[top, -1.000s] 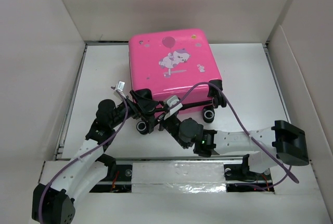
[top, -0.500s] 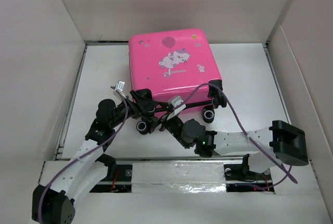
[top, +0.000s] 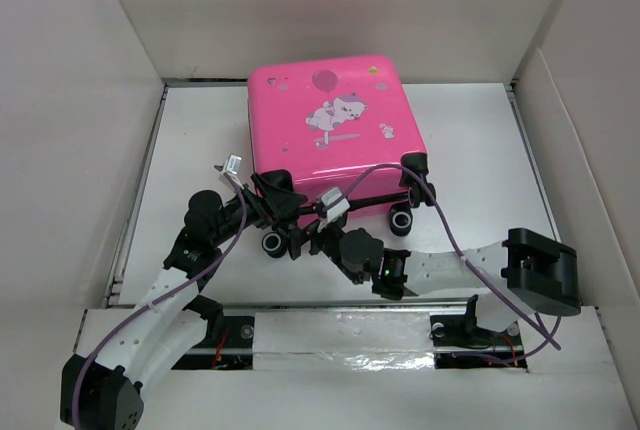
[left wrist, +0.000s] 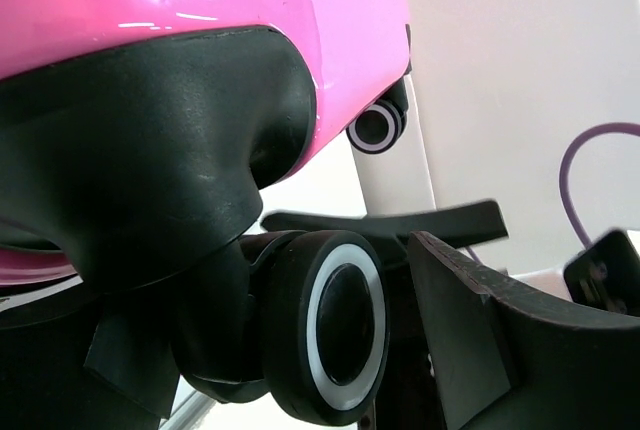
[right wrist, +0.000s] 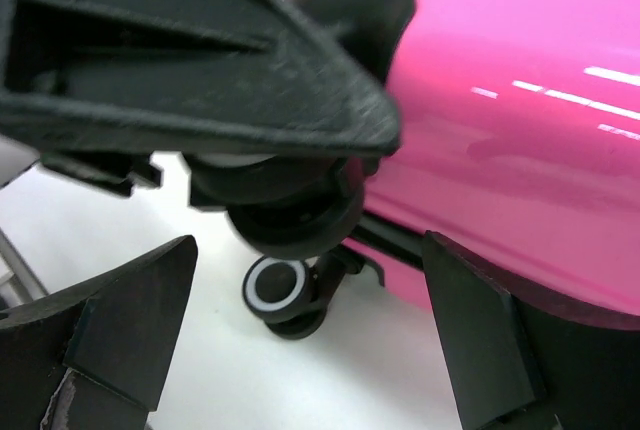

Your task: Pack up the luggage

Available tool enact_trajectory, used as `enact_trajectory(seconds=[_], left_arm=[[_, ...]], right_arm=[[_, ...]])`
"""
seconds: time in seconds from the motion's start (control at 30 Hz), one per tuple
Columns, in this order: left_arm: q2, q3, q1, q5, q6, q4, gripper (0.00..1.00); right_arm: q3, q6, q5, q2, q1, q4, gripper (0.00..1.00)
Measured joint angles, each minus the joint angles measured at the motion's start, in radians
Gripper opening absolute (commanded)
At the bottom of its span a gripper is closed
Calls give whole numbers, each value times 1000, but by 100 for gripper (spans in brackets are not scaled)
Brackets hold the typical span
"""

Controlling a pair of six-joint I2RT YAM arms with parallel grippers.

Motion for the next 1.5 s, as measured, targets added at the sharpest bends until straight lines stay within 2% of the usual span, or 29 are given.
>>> enact_trajectory(seconds=[0.27, 0.53, 0.67, 0.7, 0.77, 1.0, 1.1, 1.17, 1.2, 1.27, 1.33, 1.43, 1.5], left_arm=[[-2, 0, 0, 5, -5, 0, 78], [-10, 0, 7, -2, -6, 4, 77], [-10, 0, 7, -10, -6, 4, 77], [-10, 0, 7, -11, -5, 3, 77], [-11, -1, 9, -27, 0, -1, 77], [-17, -1, 15, -44, 14, -5, 77], [-26, -2, 15, -44, 15, -8, 77], [-26, -2, 14, -47, 14, -8, 77], [-26, -2, 14, -49, 13, -9, 77], [-26, -3, 13, -51, 14, -14, 76], [-27, -3, 13, -53, 17, -19, 76], [-35, -2, 12, -60, 26, -37, 76], [-42, -2, 7, -71, 33, -50, 76]], right_arm=[[57, -59, -42, 20, -50, 0, 98], [111, -74, -148, 92, -80, 9, 97], [120, -72, -211, 154, -90, 82, 87], [120, -72, -217, 169, -93, 109, 80], [120, -76, -226, 190, -99, 151, 77], [120, -87, -260, 209, -111, 192, 93], [120, -86, -258, 208, -111, 191, 92], [120, -87, -260, 207, -111, 190, 77], [120, -89, -259, 206, -111, 190, 57], [120, -90, -262, 206, -112, 188, 36], [120, -90, -262, 206, -112, 188, 23], [118, -90, -267, 205, -112, 186, 12], [114, -90, -272, 203, -112, 186, 9]])
